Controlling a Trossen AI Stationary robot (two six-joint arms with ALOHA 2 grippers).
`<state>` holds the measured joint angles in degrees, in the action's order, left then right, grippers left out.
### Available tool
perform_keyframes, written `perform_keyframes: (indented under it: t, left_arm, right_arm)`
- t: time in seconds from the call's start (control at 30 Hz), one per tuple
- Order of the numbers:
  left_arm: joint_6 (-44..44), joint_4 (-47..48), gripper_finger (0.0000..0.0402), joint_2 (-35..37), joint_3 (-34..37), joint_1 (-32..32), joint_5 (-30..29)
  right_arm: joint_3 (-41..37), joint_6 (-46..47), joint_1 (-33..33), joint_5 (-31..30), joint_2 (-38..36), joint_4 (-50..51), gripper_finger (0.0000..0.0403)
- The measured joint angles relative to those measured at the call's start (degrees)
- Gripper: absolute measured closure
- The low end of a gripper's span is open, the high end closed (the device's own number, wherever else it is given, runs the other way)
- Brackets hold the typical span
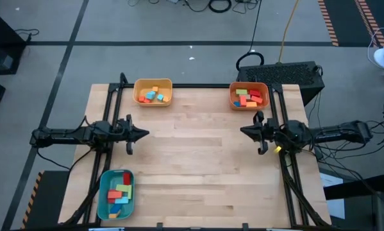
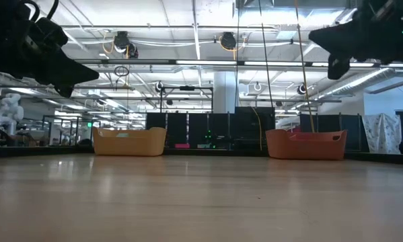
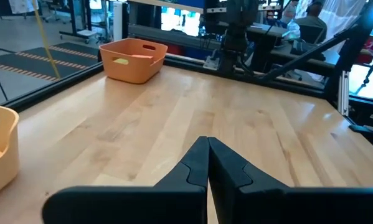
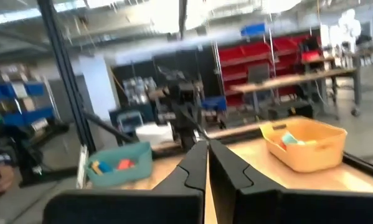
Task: Sort blocks by size
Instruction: Return to Home Position
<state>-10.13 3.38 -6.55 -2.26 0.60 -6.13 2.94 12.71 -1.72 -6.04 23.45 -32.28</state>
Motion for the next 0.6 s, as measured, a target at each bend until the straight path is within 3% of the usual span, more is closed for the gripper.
perform_keyframes:
  t: [0.33,0.6]
  left_arm:
    - [1.6,-0.8,0.0393,0.6,0.1,-1.4,-1.5]
    - [2.2,-0.4,0.0393,5.9,0.1,-3.8,-3.2]
  right_arm:
    - [-2.0,0.1,0.1,0.8,-2.5,1.6,0.0403]
    - [-2.0,-1.5,0.2,2.0,-11.0,8.4,0.0403]
